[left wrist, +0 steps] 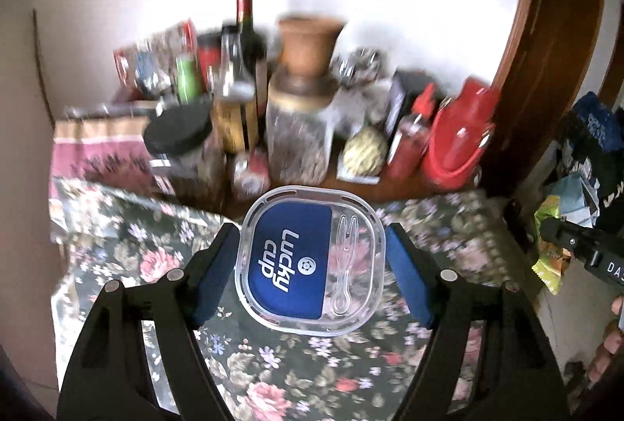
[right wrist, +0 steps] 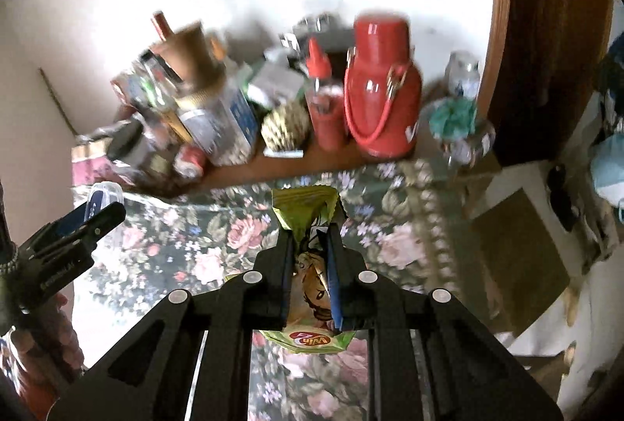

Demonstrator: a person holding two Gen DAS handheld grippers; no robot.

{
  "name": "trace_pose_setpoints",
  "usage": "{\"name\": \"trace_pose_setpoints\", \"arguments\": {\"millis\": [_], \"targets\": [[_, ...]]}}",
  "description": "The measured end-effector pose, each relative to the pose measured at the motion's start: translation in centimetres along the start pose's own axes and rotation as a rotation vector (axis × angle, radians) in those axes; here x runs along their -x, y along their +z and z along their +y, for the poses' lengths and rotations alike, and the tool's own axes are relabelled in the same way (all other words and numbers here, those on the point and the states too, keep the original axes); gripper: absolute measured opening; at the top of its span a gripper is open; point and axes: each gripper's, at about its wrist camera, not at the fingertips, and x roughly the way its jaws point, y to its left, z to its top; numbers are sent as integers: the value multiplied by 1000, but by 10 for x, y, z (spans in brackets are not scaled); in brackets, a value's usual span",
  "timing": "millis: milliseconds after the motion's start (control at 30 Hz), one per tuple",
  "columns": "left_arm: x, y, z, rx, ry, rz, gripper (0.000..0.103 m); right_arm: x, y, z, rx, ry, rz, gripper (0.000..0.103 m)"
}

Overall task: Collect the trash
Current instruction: 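Lift and carry the cup and wrapper down to the white bucket with both tools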

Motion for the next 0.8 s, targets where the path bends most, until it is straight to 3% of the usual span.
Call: {"name": "trace_pose_setpoints", "arguments": {"millis": [167,467,800], "targets": [[62,-2,-35,5,19,-103,75,53,-3,-9,52,50,-81,14],[164,-35,-98,27,81,-250,75,133,-19,-27,143,143,-205,14],[241,-59,-119,49,67,-347,75,196,-42,-32,205,208,-268,14]]}}
